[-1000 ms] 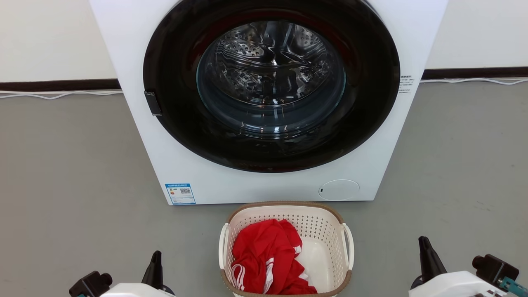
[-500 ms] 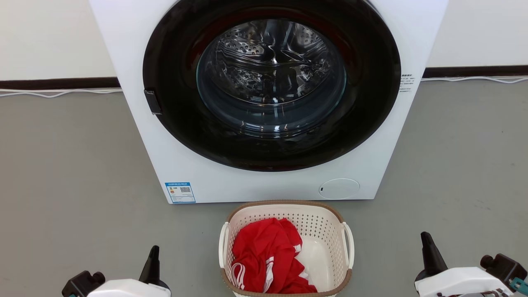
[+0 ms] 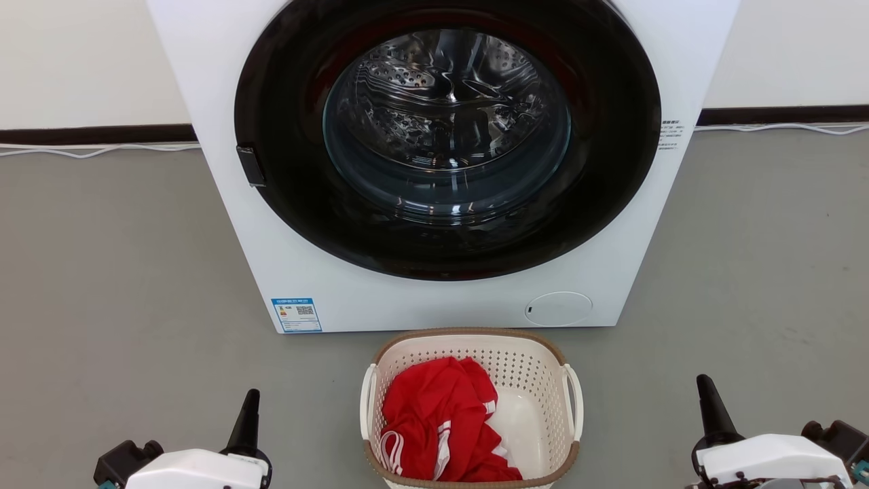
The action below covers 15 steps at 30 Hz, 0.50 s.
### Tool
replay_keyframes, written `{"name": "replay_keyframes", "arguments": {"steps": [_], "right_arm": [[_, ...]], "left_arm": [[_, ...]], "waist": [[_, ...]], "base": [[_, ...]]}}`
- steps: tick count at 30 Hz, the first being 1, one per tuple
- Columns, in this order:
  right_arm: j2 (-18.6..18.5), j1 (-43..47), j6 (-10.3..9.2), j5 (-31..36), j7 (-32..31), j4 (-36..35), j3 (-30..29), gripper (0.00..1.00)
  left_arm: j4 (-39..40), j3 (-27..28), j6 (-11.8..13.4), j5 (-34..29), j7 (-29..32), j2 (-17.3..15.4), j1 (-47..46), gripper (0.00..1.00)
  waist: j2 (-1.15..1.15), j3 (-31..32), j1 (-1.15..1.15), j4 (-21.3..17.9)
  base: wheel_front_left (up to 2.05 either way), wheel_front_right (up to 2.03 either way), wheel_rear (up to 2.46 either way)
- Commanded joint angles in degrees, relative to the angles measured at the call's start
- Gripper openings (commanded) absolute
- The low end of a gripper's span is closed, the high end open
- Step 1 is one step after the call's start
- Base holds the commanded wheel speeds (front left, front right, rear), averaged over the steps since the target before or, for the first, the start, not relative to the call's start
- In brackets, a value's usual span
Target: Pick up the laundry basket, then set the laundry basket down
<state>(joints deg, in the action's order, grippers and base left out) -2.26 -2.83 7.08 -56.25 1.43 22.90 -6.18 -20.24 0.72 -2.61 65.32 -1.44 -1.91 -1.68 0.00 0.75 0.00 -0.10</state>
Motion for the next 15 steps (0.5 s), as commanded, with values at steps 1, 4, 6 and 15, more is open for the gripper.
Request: {"name": "replay_keyframes", "arguments": {"steps": [1, 4, 6, 15], "right_arm": [[-0.5, -2.8, 0.27, -1.5, -0.4, -2.0, 0.6, 0.0], [-0.5, -2.8, 0.28, -3.8, -0.9, -2.5, 0.5, 0.0], [-0.5, -2.8, 0.29, -5.3, -1.3, -2.8, 0.5, 0.0], [-0.5, -3.0, 0.32, -12.9, -2.9, -4.3, 0.3, 0.0]], "left_arm": [[1.8, 1.4, -0.7, 1.2, 0.3, -0.6, -2.9, 0.0], [2.1, 1.7, -1.0, 2.9, 0.8, -0.6, -3.0, 0.0], [2.3, 1.9, -1.2, 4.0, 1.1, -0.6, -3.1, 0.0], [3.3, 2.9, -2.1, 9.7, 2.8, -0.7, -3.4, 0.0]], "waist": [[0.0, 0.0, 0.0, 0.0], [0.0, -0.1, 0.0, 0.0], [0.0, -0.1, 0.0, 0.0], [0.0, -0.3, 0.0, 0.0]], "base": [[0.0, 0.0, 0.0], [0.0, 0.0, 0.0], [0.0, 0.0, 0.0], [0.0, 0.0, 0.0]]}}
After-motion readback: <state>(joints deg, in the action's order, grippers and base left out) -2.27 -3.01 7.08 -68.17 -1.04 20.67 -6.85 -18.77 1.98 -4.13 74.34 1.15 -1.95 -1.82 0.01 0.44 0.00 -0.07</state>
